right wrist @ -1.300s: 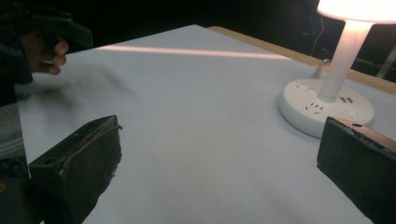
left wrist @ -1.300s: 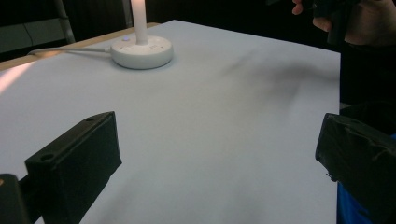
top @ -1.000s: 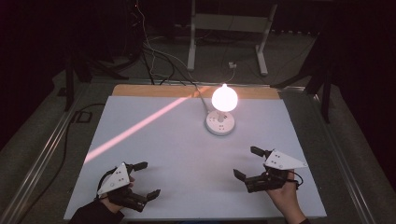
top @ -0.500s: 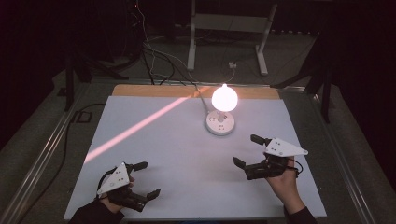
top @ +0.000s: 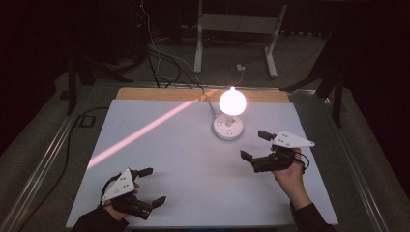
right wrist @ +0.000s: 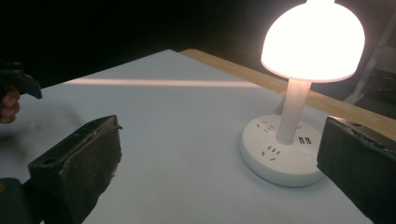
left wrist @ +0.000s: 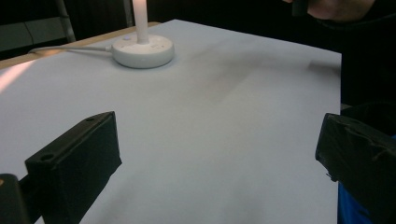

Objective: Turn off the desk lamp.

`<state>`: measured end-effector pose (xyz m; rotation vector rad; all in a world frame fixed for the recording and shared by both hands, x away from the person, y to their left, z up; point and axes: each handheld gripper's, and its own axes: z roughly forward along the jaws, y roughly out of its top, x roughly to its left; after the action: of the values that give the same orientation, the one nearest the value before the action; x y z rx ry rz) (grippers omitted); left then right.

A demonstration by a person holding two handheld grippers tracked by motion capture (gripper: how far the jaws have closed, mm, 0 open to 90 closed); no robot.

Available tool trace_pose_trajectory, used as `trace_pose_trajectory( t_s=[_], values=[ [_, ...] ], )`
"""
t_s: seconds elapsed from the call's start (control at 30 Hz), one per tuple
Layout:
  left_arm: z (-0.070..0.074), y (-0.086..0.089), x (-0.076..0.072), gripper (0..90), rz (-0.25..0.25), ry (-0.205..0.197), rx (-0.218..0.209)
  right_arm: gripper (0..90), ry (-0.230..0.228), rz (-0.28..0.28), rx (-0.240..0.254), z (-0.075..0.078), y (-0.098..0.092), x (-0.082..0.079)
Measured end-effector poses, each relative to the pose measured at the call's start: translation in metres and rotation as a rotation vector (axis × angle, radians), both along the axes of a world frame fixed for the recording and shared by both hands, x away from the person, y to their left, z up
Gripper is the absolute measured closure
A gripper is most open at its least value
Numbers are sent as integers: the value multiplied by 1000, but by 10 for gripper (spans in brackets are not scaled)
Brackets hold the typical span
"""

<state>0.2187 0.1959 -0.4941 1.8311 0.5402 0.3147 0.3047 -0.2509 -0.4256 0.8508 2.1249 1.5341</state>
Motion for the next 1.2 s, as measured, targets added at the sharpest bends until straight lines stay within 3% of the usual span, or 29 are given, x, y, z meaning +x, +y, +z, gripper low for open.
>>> trace_pose_trajectory(
  t_s=[0.23, 0.63, 0.77, 0.97, 1.2],
  values=[
    [0, 0, 0, 6, 1, 0, -4, 0, -6, -2, -15, -3, 4, 16],
    [0, 0, 0, 5, 0, 2, -5, 0, -5, -12, 5, -12, 8, 47],
    [0, 0, 0, 6, -6, 7, 1, 0, 9, -32, 32, -18, 6, 60],
    [0, 0, 0, 6, -8, 3, -5, 0, 29, -72, 7, -28, 4, 81],
    [0, 1, 1, 6, 2, 6, -14, 0, 89, -97, 4, -46, -1, 104]
  ],
)
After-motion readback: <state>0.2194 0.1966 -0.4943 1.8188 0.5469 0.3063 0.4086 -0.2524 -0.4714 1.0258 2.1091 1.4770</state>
